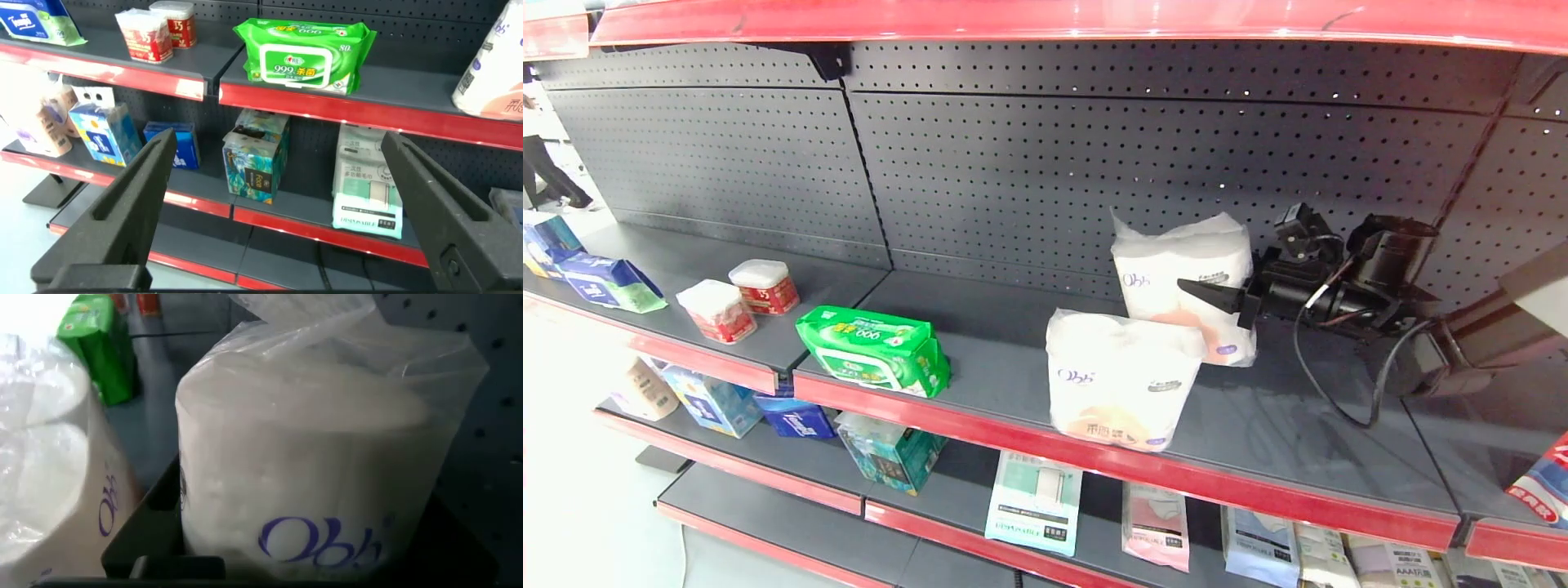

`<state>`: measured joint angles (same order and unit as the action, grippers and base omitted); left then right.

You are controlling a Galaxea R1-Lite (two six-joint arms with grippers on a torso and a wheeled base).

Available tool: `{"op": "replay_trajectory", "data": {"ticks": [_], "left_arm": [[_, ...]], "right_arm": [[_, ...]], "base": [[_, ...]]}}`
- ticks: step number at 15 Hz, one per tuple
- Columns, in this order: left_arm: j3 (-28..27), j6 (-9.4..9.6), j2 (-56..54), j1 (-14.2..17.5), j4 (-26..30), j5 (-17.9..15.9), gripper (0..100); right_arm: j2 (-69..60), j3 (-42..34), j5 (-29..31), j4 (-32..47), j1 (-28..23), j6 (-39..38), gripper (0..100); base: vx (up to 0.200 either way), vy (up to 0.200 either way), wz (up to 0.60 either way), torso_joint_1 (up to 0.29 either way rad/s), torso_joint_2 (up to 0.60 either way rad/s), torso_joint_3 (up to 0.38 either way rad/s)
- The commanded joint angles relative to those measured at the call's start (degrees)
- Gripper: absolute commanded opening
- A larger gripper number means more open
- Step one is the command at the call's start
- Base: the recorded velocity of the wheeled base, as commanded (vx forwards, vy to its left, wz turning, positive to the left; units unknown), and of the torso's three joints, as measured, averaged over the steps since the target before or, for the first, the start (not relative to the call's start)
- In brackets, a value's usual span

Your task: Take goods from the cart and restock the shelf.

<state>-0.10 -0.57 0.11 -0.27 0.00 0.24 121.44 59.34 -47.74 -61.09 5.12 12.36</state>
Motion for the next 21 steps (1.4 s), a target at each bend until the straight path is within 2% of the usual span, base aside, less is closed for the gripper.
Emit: {"op": "replay_trajectory", "data": {"ticks": [1, 4, 7, 14, 15, 16, 21], "left_arm": [[0.01, -0.04, -0.02, 0.0, 0.0, 0.02, 100], [0.01, -0.04, -0.02, 0.0, 0.0, 0.02, 100], [0.01, -0.04, -0.02, 0.0, 0.0, 0.02, 100], [0.01, -0.04, -0.02, 0.0, 0.0, 0.02, 100], [0.01, -0.04, -0.02, 0.0, 0.0, 0.02, 100], [0.01, 0.05, -0.02, 0.0, 0.0, 0.02, 100], [0.01, -0.04, -0.02, 0.0, 0.0, 0.02, 100]], "right_arm": [[3.19, 0.42, -0.25, -0.17, 0.94, 0.21, 0], [4.94, 0.77, -1.66, -2.28, 2.44, 1.61, 0], [7.23, 2.09, -3.68, -2.28, 2.44, 7.33, 0], [6.17, -0.37, -6.49, -1.84, -3.01, 8.82, 0], [6.17, -2.83, -11.06, -1.93, -3.8, 9.17, 0], [6.17, -4.24, -12.73, -1.93, -4.59, 10.67, 0], [7.23, -3.09, -13.43, -2.02, -4.15, 11.63, 0]], "base": [[0.0, 0.0, 0.0, 0.0, 0.0, 0.0], [0.0, 0.0, 0.0, 0.0, 0.0, 0.0], [0.0, 0.0, 0.0, 0.0, 0.0, 0.0], [0.0, 0.0, 0.0, 0.0, 0.0, 0.0], [0.0, 0.0, 0.0, 0.0, 0.0, 0.0], [0.0, 0.0, 0.0, 0.0, 0.0, 0.0], [0.0, 0.0, 0.0, 0.0, 0.0, 0.0]]}}
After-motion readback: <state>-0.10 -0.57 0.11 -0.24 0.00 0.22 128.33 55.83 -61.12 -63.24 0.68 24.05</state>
